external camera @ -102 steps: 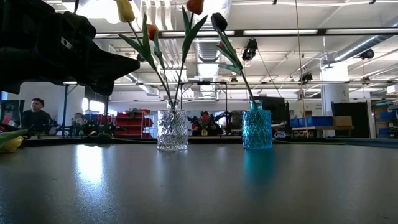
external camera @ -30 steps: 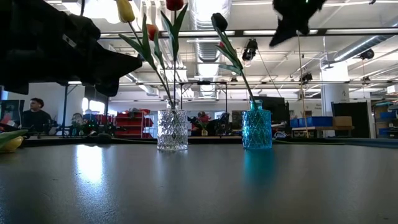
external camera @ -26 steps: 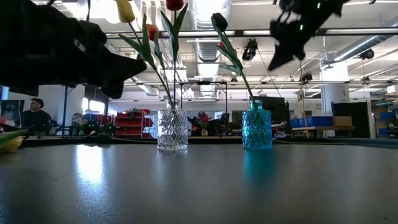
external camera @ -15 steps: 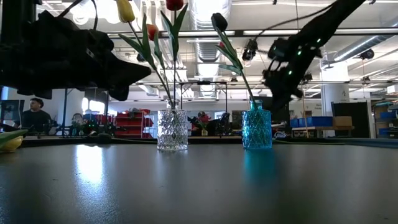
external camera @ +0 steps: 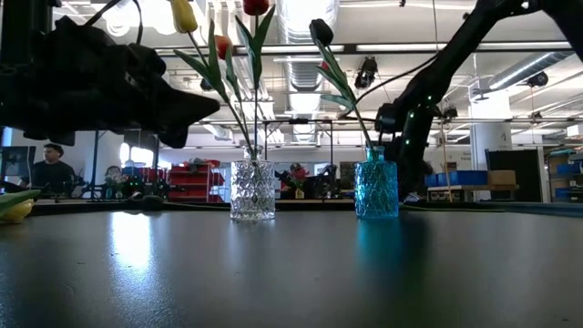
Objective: Sort flowers into vase by color
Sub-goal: Put the red flower into the blue vase
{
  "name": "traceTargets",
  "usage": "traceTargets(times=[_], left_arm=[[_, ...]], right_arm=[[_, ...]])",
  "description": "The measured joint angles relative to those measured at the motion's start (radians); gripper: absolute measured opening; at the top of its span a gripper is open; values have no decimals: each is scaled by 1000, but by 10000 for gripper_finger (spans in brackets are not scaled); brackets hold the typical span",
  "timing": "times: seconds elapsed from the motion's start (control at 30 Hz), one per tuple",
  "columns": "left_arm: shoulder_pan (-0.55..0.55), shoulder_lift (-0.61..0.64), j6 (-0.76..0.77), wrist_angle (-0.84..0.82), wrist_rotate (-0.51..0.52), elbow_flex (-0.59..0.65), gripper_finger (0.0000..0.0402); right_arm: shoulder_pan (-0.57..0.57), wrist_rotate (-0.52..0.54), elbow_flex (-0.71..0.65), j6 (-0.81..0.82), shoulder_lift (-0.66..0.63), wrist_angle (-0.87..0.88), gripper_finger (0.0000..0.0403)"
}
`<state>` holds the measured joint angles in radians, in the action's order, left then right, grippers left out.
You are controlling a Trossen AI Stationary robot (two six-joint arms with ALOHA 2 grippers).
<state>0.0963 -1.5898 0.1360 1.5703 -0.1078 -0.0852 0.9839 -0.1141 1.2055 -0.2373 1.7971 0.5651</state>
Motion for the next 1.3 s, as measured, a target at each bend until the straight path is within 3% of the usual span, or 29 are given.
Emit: traceTargets(times=[0.3, 0.63, 0.77, 0.97, 1.3], left_arm=[[0, 0, 0, 0, 1, 5, 0], [-1, 0, 0, 0, 11, 9, 0], [-1, 0, -6, 0, 19, 9, 0], [0, 0, -8, 0, 21, 9, 0], [2, 0, -15, 0, 50, 9, 0]], right_arm=[[2, -44, 9, -9, 50, 5, 122], [0, -61, 26, -36, 8, 4, 18], [1, -127, 23, -27, -124, -23, 15], [-12, -133, -35, 86, -403, -178, 14], [-175, -109, -441, 388, -885, -722, 13]])
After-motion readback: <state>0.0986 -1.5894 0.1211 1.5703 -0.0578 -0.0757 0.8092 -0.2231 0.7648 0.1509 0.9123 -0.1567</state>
